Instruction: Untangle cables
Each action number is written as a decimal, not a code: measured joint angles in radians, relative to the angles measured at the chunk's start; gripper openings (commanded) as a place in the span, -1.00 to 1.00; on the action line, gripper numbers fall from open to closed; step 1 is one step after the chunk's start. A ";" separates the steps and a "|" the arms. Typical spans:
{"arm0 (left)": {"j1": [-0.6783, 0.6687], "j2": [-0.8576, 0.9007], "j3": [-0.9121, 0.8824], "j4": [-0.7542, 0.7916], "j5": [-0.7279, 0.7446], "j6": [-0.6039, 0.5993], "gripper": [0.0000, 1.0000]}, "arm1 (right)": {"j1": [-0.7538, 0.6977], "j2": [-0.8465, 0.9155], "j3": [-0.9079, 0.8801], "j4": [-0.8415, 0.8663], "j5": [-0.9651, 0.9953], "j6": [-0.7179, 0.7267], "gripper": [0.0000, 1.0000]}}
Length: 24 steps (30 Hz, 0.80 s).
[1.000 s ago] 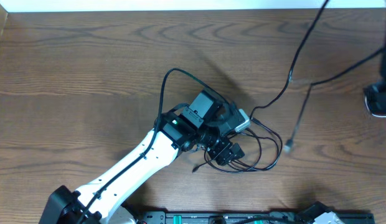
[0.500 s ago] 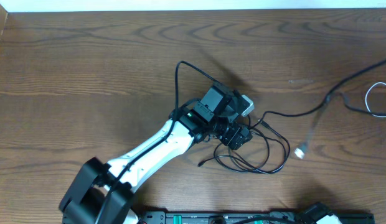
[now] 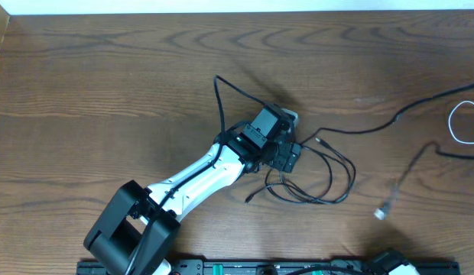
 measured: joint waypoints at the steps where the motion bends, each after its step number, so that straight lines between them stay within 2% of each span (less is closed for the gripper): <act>1: 0.000 0.000 0.000 0.000 -0.026 -0.016 -0.63 | 0.000 0.000 0.000 0.000 0.005 0.000 -0.98; 6: 0.000 0.000 0.000 -0.001 -0.108 -0.079 -0.84 | 0.000 0.000 0.001 -0.002 0.023 0.000 -0.98; 9: 0.000 0.000 0.000 -0.024 -0.166 -0.098 -0.86 | 0.000 0.000 0.001 -0.007 0.029 0.000 -0.98; 14: 0.028 0.000 0.000 -0.146 -0.268 -0.116 -0.85 | 0.000 0.000 0.001 -0.038 0.089 0.000 -0.98; 17: 0.092 -0.001 0.001 -0.208 -0.280 -0.130 -0.85 | 0.000 0.006 -0.001 -0.071 0.238 0.005 -0.98; 21: 0.237 -0.001 0.001 -0.280 -0.280 -0.145 -0.85 | 0.000 0.016 -0.002 -0.063 0.576 0.027 -0.98; 24: 0.322 -0.001 0.000 -0.320 -0.277 -0.142 -0.85 | 0.000 0.013 -0.001 -0.058 0.760 0.033 -0.98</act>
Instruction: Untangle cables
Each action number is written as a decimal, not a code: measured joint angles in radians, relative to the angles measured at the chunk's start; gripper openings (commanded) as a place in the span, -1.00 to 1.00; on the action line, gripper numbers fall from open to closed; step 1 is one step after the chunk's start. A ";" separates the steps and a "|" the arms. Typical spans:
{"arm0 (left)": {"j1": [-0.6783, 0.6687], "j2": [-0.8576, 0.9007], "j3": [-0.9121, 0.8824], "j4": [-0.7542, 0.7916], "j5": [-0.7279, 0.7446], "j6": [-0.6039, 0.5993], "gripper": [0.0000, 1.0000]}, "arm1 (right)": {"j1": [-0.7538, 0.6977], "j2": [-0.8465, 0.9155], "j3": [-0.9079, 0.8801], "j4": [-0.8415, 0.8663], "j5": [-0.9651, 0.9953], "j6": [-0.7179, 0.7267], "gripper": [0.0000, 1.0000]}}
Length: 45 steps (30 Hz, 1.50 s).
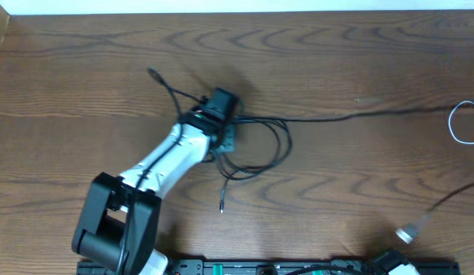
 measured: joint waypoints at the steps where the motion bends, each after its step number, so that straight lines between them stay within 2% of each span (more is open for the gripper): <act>1: 0.024 0.000 0.000 -0.012 -0.001 0.005 -0.85 | 0.000 -0.001 0.002 0.003 0.051 0.002 -0.98; 3: 0.089 0.000 0.000 -0.048 -0.003 0.024 -0.85 | 0.000 -0.007 0.006 0.003 0.166 0.003 -0.98; 6: 0.150 0.000 0.000 -0.085 -0.003 0.046 -0.85 | 0.000 -0.011 0.009 0.000 0.232 0.005 -0.98; 17: 0.443 -0.053 0.000 -0.188 0.000 0.160 -0.85 | 0.000 -0.012 0.003 -0.029 0.286 0.006 -0.93; 20: 0.508 -0.080 0.000 -0.192 0.052 0.185 -0.85 | 0.000 -0.014 -0.021 -0.040 0.241 0.009 -0.83; 24: 0.538 -0.121 0.000 -0.194 0.240 0.285 -0.81 | 0.000 -0.014 -0.090 -0.053 0.103 0.011 -0.63; 26: 0.532 -0.139 0.000 -0.203 0.362 0.358 -0.66 | 0.000 -0.010 -0.133 -0.071 0.022 0.016 -0.38; 30: 0.490 -0.174 0.000 -0.245 0.595 0.507 0.50 | 0.000 0.025 -0.198 -0.148 -0.146 0.020 0.20; 31: 0.475 -0.184 0.000 -0.260 0.645 0.542 0.69 | 0.000 0.043 -0.211 -0.186 -0.200 0.014 0.27; 34: 0.439 -0.208 0.000 -0.284 0.737 0.613 0.95 | 0.000 0.104 -0.229 -0.288 -0.334 0.014 0.40; 41: 0.428 -0.237 0.000 -0.315 0.785 0.665 0.99 | 0.000 0.283 -0.241 -0.564 -0.726 -0.020 0.54; 45: 0.428 -0.253 0.000 -0.360 0.785 0.669 0.99 | 0.000 0.375 -0.242 -0.665 -0.859 -0.033 0.63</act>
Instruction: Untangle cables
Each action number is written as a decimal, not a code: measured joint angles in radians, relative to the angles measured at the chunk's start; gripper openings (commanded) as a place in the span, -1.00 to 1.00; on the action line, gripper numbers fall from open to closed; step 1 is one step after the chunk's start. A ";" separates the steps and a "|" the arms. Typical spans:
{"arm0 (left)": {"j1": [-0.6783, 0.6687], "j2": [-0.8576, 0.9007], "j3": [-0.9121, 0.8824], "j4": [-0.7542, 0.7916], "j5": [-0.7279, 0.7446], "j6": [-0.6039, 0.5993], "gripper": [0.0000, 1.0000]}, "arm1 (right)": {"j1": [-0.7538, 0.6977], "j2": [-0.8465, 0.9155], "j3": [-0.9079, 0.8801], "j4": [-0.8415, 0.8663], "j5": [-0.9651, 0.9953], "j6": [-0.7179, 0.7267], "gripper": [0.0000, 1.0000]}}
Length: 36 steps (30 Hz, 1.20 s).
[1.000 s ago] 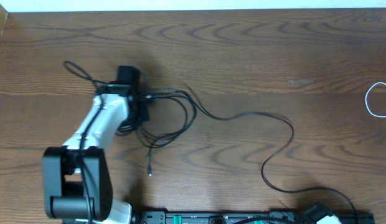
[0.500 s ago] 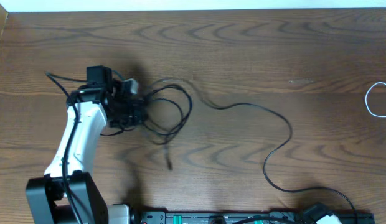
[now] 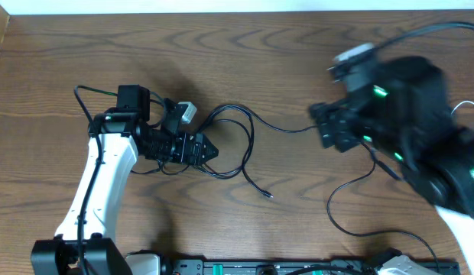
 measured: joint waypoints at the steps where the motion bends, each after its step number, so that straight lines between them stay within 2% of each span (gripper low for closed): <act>1: 0.000 -0.006 0.000 -0.001 -0.004 -0.002 1.00 | 0.000 0.032 0.000 -0.023 -0.027 -0.002 0.64; 4: 0.000 -0.031 0.000 0.014 -0.058 -0.042 1.00 | 0.000 0.130 0.000 -0.075 -0.082 -0.005 0.67; 9: 0.000 -0.117 0.000 0.040 -0.260 -0.195 1.00 | 0.000 0.304 0.000 -0.105 -0.121 -0.011 0.68; 14: 0.000 -0.298 0.000 0.010 -0.360 -0.288 1.00 | 0.000 0.479 0.000 -0.082 -0.138 -0.098 0.61; 16: 0.000 -0.371 0.000 -0.018 -0.376 -0.311 1.00 | 0.002 0.538 0.000 -0.060 -0.139 -0.155 0.51; 17: 0.000 -0.405 0.000 -0.034 -0.381 -0.320 1.00 | 0.003 0.563 0.000 -0.043 -0.140 -0.181 0.41; 18: 0.000 -0.441 0.000 -0.050 -0.384 -0.328 1.00 | 0.005 0.588 0.000 -0.026 -0.140 -0.206 0.23; 19: 0.000 -0.482 0.000 -0.069 -0.386 -0.333 1.00 | 0.009 0.619 0.000 -0.002 -0.138 -0.245 0.22; 24: 0.000 -0.582 0.000 -0.154 -0.398 -0.349 1.00 | 0.034 0.705 -0.001 0.118 -0.130 -0.381 0.43; 31: 0.000 -0.605 0.000 -0.227 -0.401 -0.355 0.99 | 0.046 0.764 -0.002 0.286 -0.105 -0.510 0.43; 36: 0.000 -0.603 0.000 -0.248 -0.401 -0.355 1.00 | 0.046 0.822 -0.002 0.335 -0.096 -0.580 0.32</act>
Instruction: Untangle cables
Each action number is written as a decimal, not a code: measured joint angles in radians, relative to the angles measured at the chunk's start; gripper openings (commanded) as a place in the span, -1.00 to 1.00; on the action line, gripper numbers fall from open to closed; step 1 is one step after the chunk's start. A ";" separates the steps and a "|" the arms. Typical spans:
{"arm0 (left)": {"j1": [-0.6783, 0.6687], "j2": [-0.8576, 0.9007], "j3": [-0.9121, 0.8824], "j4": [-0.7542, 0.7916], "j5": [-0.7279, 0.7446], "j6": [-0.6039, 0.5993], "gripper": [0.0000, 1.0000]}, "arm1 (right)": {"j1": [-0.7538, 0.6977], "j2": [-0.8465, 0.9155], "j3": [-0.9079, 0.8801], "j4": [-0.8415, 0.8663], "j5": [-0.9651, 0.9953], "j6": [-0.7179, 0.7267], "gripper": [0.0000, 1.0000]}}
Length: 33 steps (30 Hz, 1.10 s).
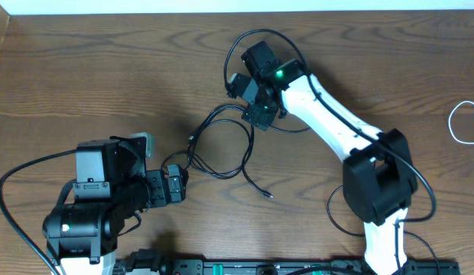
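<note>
A thin black cable lies in loose loops at mid-table, with one free plug end toward the front. My left gripper sits low at the front left, and the loop's left strand runs down into its fingers. My right gripper reaches in from the right and hovers on the cable's upper strand at the loop's top. The overhead view does not show how its jaws stand. The rest of the cable passes under the right arm toward the front right.
A white cable curls at the right edge of the wooden table. The right arm's white link crosses the right middle diagonally. The left arm's base fills the front left corner.
My left arm has drawn back from the left middle to the front left, its gripper now below the loop. My right gripper, blurred at the far right before, is now at the loop's top.
At first my left gripper was at the tangle right of centre. Then it was further left with the cable stretched out to the right. Then it was at the left middle, with the right arm appearing at the right. Now both grippers flank the loosened loop.
</note>
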 measured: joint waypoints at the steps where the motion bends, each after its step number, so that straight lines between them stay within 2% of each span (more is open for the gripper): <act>1: 0.000 0.000 0.000 -0.004 0.000 0.000 1.00 | 0.000 0.015 0.000 0.007 0.001 -0.009 0.31; 12: 0.000 0.000 0.000 -0.036 0.000 0.000 0.99 | 0.000 0.136 0.000 0.081 0.006 -0.044 0.09; 19: 0.000 0.000 0.000 -0.050 0.000 0.000 0.99 | 0.000 0.144 0.000 0.122 0.005 -0.037 -0.26; 24: 0.000 0.000 0.000 -0.061 0.000 0.000 0.99 | 0.000 0.144 0.000 0.149 0.006 0.008 -0.80; 27: 0.000 0.000 0.000 -0.063 0.000 0.000 0.99 | 0.000 0.144 0.000 0.151 0.006 0.047 -0.98; 33: 0.000 0.000 0.000 -0.066 0.000 0.000 0.99 | 0.000 0.144 0.000 0.124 0.007 0.129 -0.98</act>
